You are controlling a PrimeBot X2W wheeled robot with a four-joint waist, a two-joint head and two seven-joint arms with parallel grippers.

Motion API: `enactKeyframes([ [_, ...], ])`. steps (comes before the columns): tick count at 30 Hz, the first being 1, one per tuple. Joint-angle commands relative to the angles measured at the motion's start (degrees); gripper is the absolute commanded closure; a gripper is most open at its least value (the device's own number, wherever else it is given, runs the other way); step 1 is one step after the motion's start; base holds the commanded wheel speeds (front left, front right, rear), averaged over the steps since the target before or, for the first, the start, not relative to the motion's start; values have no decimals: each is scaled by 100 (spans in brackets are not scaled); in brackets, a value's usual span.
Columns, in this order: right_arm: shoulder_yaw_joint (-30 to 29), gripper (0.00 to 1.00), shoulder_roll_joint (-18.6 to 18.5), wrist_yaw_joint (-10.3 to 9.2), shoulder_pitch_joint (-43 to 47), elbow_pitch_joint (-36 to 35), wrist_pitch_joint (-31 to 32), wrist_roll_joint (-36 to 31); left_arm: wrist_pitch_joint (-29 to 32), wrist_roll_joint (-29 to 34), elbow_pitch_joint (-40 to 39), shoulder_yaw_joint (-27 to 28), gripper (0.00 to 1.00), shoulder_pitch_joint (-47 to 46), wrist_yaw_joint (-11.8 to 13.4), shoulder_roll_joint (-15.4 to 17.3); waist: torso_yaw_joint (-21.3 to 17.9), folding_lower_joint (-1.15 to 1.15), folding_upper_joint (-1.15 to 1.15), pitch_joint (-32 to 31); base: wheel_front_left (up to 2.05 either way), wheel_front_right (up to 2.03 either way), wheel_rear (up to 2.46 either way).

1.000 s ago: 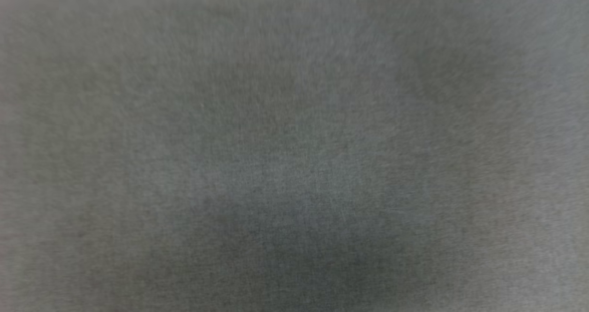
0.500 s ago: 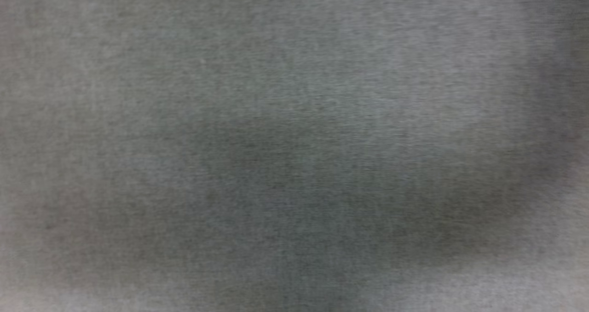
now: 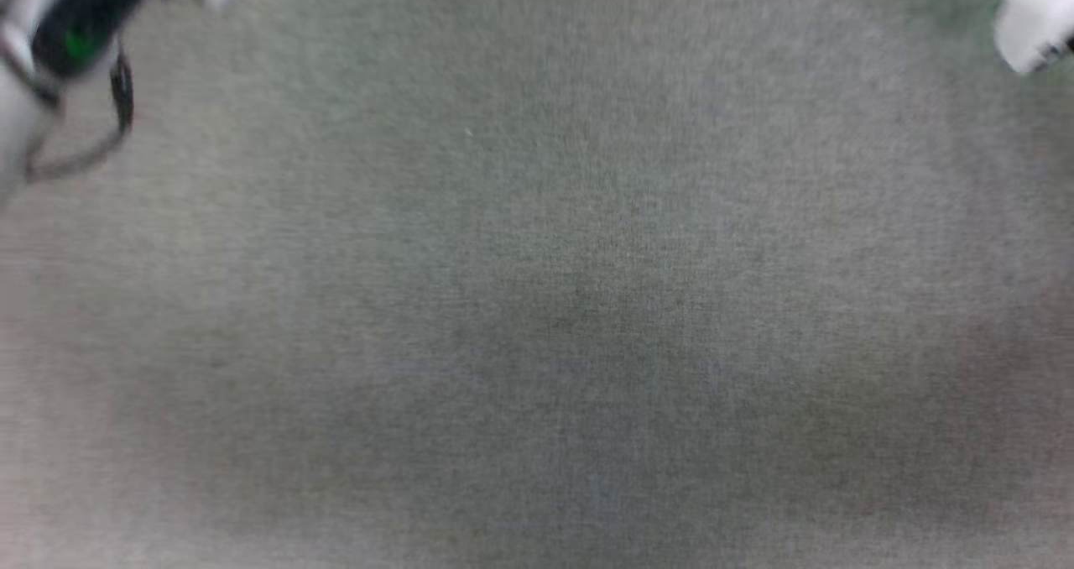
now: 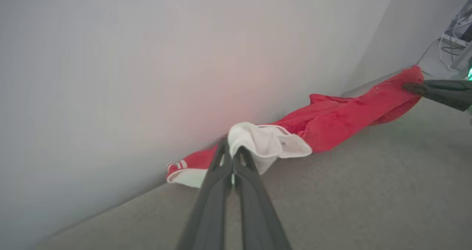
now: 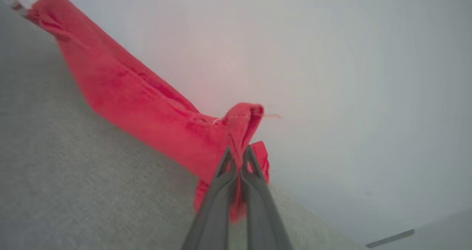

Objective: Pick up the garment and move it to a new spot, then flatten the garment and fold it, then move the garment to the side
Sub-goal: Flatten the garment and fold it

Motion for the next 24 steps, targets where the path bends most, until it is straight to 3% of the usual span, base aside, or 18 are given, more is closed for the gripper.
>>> enactKeyframes([
  [1, 90, 100, -103, -6, 207, -69, 47, 132, 26, -109, -87, -46, 100, 229, 5, 53, 283, 0, 0, -738, 0, 0, 0],
  [5, 395, 100, -719, -6, 839, -702, 269, 812, 196, -457, -621, -238, 100, 999, 20, 545, 313, 0, 0, -1133, 0, 0, 0],
  [8, 560, 100, -1095, -6, 1369, -1137, 430, 1228, 199, -666, -1191, -374, 100, 1709, 171, 865, 304, 0, 0, -1391, 0, 0, 0],
  [16, 547, 100, -1752, -6, 2844, -1933, 615, 1855, -5, -1223, -3050, -585, 100, 3552, 1043, 1576, 300, 0, 0, -1894, 0, 0, 0],
  [24, 295, 100, -2098, -6, 4362, -2611, 742, 2103, -295, -1452, -4045, -671, 100, 5126, 1808, 1864, 244, 0, 0, -2225, 0, 0, 0],
])
